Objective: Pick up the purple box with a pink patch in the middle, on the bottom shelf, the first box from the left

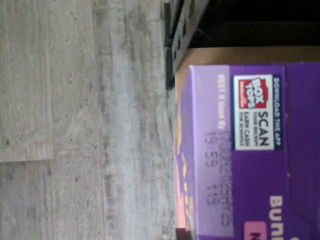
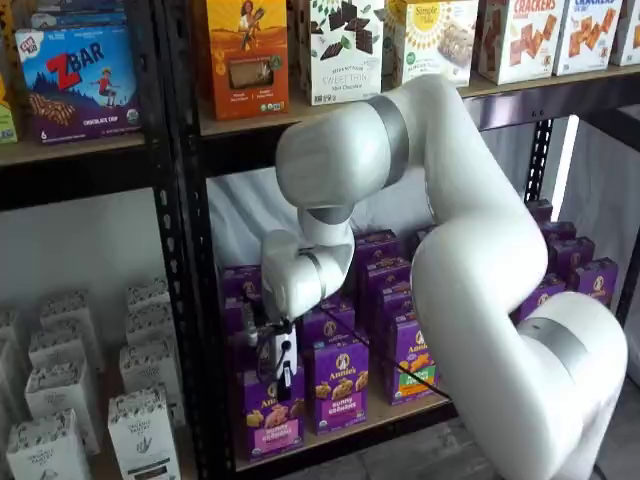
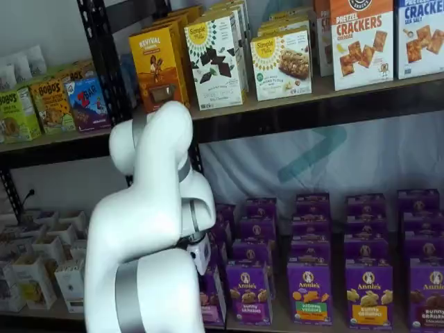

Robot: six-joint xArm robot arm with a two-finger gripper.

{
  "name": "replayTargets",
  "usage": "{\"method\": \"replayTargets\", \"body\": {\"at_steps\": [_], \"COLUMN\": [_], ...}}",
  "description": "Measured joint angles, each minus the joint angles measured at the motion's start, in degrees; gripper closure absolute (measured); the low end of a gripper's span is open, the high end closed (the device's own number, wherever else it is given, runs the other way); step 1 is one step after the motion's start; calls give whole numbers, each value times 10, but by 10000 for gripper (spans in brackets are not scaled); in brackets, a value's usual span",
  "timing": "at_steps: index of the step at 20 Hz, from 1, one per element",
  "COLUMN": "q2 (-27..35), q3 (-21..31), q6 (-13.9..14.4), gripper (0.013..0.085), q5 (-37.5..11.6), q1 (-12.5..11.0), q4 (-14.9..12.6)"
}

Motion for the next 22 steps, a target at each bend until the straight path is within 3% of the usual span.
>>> {"method": "replayTargets", "body": {"at_steps": [2,5,14,22], "q2": [-7,-16,-69,-163], "q3": [11,28,98,214], "q6": [-2,12,22,69], "gripper": [650,650,650,650], "q5": [-6,-19,-12,-40], "q1": [0,-1,-1,-18], "q4": [3,-14,-25,-92]}}
